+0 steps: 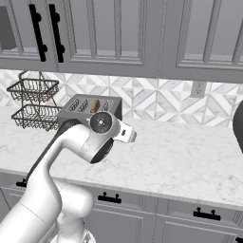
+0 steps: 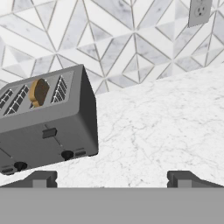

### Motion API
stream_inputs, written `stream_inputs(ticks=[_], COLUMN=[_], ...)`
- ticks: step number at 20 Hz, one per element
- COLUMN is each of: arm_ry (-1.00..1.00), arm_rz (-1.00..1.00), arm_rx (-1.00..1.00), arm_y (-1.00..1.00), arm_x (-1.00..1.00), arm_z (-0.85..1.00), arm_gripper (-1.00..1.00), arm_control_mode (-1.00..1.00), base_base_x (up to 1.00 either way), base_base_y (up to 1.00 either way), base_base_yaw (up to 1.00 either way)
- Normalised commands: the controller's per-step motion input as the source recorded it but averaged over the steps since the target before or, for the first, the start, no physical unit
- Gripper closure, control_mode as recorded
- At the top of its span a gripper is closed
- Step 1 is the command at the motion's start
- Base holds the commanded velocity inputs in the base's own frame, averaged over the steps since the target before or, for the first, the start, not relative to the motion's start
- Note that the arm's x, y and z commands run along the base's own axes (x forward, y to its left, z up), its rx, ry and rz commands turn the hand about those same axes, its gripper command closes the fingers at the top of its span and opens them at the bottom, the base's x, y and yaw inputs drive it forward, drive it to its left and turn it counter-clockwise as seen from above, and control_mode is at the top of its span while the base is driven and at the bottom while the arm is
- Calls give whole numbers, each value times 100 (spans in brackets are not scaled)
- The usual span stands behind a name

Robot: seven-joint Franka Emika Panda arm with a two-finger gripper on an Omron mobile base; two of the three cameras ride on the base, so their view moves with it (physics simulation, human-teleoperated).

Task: Start the toaster. Once the lever pops up, take the bread to the plate on the dining counter.

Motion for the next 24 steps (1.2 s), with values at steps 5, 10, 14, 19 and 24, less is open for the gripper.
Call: stream_inputs(ticks=[5,10,14,19,24], arm_ry=[0,0,0,0,0], arm_rz=[0,0,0,0,0], arm_rx=[0,0,0,0,0], arm_y=[0,0,0,0,0], arm_x=[0,0,0,0,0], arm_z=[0,0,0,0,0], arm_gripper=[-100,-100,-100,-100,-100], arm_control_mode=[-100,-100,-100,-100,-100], base_base_x=[0,0,0,0,0], base_base_y=[0,0,0,0,0], base_base_yaw=[0,0,0,0,0])
